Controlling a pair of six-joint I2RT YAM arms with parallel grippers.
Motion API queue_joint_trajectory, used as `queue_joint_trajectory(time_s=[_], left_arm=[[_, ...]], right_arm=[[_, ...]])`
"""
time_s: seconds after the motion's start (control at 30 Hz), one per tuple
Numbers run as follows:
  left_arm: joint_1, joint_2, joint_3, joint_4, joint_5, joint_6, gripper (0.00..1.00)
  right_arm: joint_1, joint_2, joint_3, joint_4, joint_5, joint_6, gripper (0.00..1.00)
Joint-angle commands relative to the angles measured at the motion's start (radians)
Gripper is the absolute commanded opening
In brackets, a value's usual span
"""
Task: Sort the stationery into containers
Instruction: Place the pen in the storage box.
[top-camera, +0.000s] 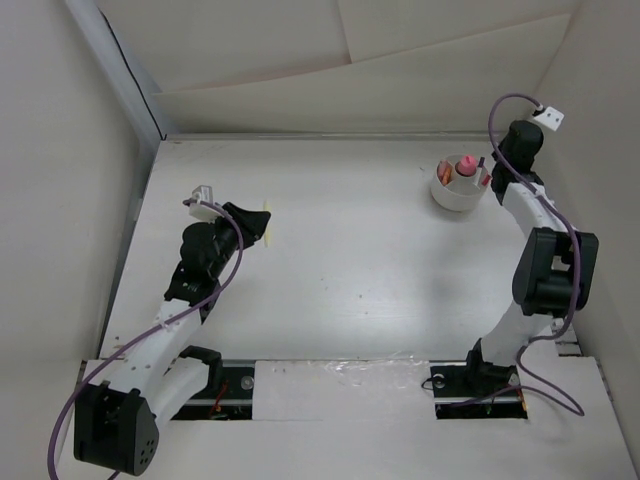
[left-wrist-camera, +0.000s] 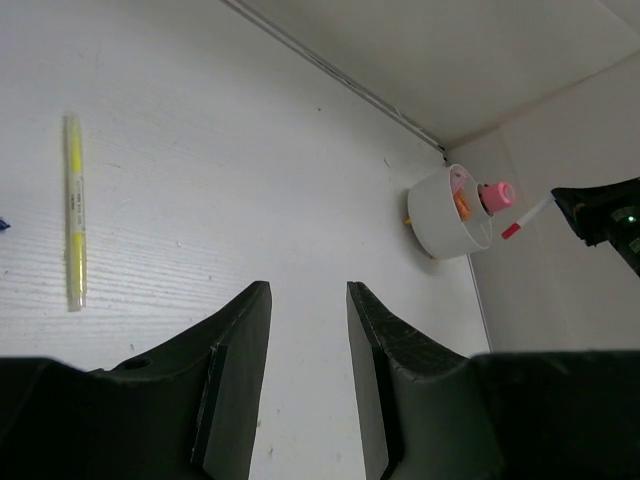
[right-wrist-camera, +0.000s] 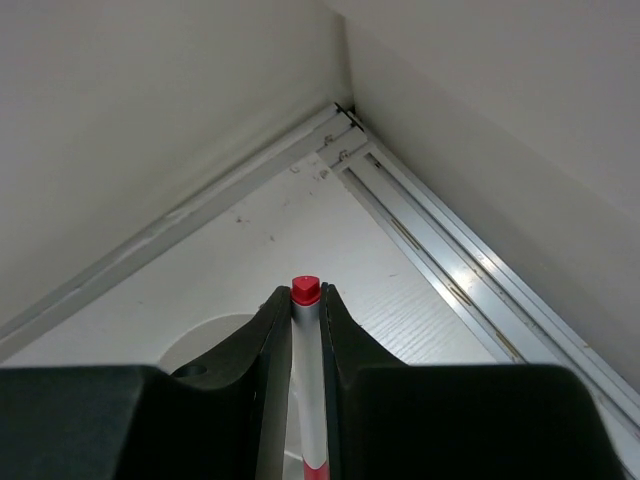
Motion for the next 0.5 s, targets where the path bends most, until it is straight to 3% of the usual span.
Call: queue_joint_trajectory(time_s=[0.0,0.47], left_arm=[[0.0,0.007,0.033,0.064,0.013,0.015,0.33],[0.0,0.016,0.033,0.064,0.004,0.024,0.33]], right_arm=[[-0.001,0.044,0.073,0.12,0.041,-0.056,0.0],[0.019,0.175,0.134,0.189,0.061,-0.157,0.01]])
